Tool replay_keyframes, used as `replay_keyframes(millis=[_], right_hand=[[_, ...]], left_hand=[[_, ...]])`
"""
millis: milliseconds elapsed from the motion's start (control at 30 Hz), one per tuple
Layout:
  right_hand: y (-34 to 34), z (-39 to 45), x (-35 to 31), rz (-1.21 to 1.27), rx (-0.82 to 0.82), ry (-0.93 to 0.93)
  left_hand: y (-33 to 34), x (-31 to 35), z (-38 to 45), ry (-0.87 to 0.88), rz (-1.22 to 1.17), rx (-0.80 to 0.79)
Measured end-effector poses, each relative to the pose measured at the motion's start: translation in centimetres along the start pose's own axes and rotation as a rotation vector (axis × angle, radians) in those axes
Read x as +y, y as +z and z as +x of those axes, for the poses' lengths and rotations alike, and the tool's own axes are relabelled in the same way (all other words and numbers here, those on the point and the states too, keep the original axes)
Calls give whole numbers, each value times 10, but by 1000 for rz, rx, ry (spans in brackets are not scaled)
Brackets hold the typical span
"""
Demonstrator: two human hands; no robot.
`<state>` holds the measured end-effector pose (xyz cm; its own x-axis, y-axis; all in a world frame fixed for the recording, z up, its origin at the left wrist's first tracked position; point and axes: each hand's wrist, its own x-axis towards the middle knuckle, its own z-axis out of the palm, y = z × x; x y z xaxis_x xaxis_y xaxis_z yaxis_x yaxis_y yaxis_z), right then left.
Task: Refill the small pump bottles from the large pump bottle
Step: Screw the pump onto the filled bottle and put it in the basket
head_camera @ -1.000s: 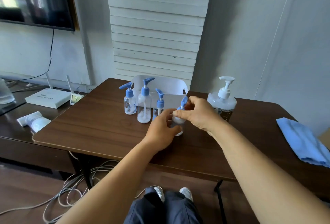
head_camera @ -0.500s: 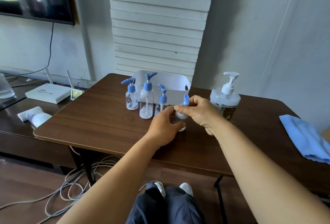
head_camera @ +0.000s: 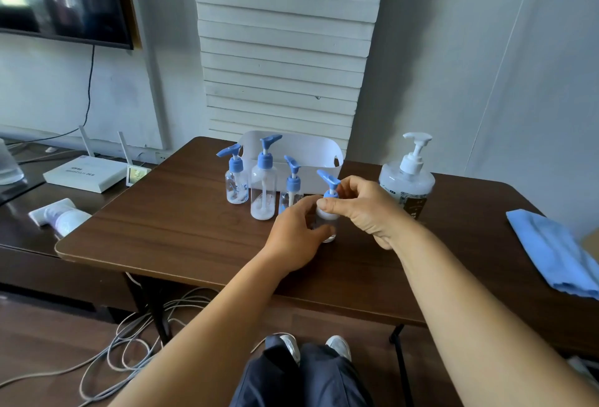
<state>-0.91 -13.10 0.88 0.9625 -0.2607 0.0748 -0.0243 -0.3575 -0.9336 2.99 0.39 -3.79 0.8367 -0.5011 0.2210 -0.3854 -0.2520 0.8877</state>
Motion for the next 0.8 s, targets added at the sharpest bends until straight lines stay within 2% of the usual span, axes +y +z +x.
replay_keyframes(millis=[67,200,300,433,567,800], right_hand=[[0,-1,-2,78,-44,9],[2,0,-2,-39,56,15],[0,0,-2,108,-51,19],[3,3,0,35,50,29],[0,-2,-2,211,-52,53],[10,-6,-4,-68,159,-29]], left_hand=[[-1,0,0,-10,4,3],[-1,1,0,-11,5,-7],[-1,1,0,-12,3,0],[-1,1,0,-18,0,-16],[-1,2,-2,-19,6,-11],[0,8,-5,-5,11,29]])
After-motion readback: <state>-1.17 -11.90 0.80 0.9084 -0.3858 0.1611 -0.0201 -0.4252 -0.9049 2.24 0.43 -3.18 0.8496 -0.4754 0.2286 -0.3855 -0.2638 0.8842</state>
